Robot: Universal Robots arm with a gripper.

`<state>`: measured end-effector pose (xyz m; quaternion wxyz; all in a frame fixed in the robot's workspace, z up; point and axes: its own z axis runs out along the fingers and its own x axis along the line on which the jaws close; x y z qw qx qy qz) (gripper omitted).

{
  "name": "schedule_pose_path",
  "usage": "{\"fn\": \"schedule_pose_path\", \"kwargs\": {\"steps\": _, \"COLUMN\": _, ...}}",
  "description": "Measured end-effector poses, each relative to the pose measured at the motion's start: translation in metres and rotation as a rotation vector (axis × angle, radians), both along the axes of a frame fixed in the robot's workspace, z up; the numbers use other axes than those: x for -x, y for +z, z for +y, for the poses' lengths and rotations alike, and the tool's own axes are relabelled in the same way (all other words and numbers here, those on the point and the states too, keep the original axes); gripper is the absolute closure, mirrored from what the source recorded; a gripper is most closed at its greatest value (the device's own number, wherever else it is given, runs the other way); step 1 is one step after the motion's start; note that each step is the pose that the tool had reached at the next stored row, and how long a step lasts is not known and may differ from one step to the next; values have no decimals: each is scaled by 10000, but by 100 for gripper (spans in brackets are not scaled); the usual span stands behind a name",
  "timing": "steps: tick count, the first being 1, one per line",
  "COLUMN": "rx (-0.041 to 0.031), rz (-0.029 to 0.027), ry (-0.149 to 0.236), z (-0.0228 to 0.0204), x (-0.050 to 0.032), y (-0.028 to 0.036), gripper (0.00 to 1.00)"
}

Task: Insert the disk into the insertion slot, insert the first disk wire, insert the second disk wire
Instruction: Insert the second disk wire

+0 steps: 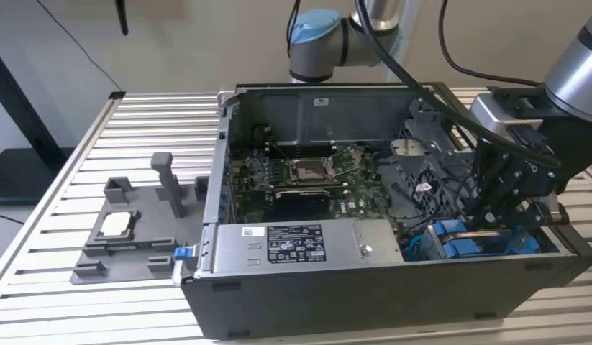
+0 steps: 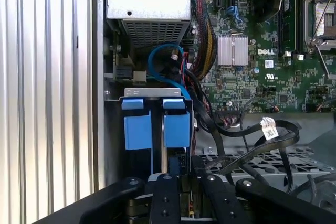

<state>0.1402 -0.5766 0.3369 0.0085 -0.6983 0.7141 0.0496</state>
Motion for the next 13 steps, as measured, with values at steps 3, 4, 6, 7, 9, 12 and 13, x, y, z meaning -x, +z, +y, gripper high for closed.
{"fn": "schedule_pose_path", "kwargs": {"steps": 3, "rx": 3, "rz": 2, "ry": -8, "z": 0, "x": 0, "y": 41, "gripper": 76}}
{"fn": "schedule_pose_path", "kwargs": {"steps": 4, "rx": 1, "rz": 3, "ry": -9, "z": 0, "x": 0, "y": 74, "gripper": 76}}
{"fn": "schedule_pose_path", "kwargs": {"steps": 6, "rx": -1, "rz": 5, "ry": -12, "z": 0, "x": 1, "y": 150, "gripper": 76}}
{"fn": "schedule_pose_path", "kwargs": {"steps": 7, "rx": -2, "rz": 5, "ry": -13, "z": 0, "x": 1, "y": 185, "gripper": 76}}
{"fn": "schedule_pose_path", "kwargs": {"steps": 9, "rx": -2, "rz": 5, "ry": -20, "z": 0, "x": 0, "y": 247, "gripper": 76}}
{"fn": "schedule_pose_path", "kwargs": {"steps": 12, "rx": -2, "rz": 5, "ry": -98, "z": 0, "x": 0, "y": 321, "gripper": 76}}
{"fn": "schedule_pose_path", "kwargs": {"steps": 13, "rx": -2, "rz": 5, "ry": -134, "z": 0, "x": -1, "y": 342, "gripper": 76}}
